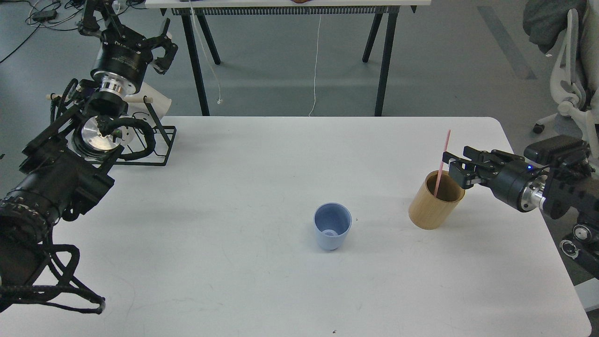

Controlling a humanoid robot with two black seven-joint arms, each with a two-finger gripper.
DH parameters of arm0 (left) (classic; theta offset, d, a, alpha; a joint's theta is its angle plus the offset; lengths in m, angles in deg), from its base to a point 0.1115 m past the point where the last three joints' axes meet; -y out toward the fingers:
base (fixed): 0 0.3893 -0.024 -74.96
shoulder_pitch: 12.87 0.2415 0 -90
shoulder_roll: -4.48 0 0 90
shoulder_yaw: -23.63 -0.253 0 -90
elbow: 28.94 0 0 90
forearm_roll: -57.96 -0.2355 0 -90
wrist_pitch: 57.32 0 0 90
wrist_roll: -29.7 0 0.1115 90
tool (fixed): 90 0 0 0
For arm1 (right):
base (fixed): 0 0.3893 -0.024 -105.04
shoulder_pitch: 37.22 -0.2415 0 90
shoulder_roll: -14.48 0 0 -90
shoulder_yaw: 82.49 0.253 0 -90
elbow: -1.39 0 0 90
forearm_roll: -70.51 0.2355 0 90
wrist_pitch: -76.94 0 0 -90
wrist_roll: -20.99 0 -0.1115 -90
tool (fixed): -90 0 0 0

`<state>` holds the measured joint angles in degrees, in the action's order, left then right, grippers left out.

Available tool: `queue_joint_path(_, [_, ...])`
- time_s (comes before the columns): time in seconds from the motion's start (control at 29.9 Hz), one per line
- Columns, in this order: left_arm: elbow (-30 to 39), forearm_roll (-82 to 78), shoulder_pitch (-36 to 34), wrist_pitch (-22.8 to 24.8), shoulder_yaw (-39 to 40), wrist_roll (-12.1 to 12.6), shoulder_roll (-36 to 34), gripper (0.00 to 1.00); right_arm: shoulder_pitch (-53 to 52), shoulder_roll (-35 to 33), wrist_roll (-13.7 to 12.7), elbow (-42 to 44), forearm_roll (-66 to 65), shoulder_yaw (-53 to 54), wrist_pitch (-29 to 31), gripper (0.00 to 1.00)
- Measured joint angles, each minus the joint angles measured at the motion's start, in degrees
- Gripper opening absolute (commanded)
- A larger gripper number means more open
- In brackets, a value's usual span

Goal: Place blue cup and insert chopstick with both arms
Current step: 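Move the right gripper to the pink stick in the tan cup, then grasp the pink stick with the right gripper and lift it out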

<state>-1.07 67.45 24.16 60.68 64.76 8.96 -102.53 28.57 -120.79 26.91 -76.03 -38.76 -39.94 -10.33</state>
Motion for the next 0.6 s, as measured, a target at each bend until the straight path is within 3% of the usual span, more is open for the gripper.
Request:
queue_joint_path(0.47, [0.00,-0.02,0.03,0.00,0.00,0.03,-0.33,0.99,-4.09,5.25,-1.26,4.11,-0.14,-3.12,0.16,0.48])
queue_joint_path(0.6, [0.00,-0.02,-0.12,0.00,0.00,0.07,-0.16,0.99,-4.64,5.87,-1.32,5.31,-0.15,-4.21,0.18,0.40])
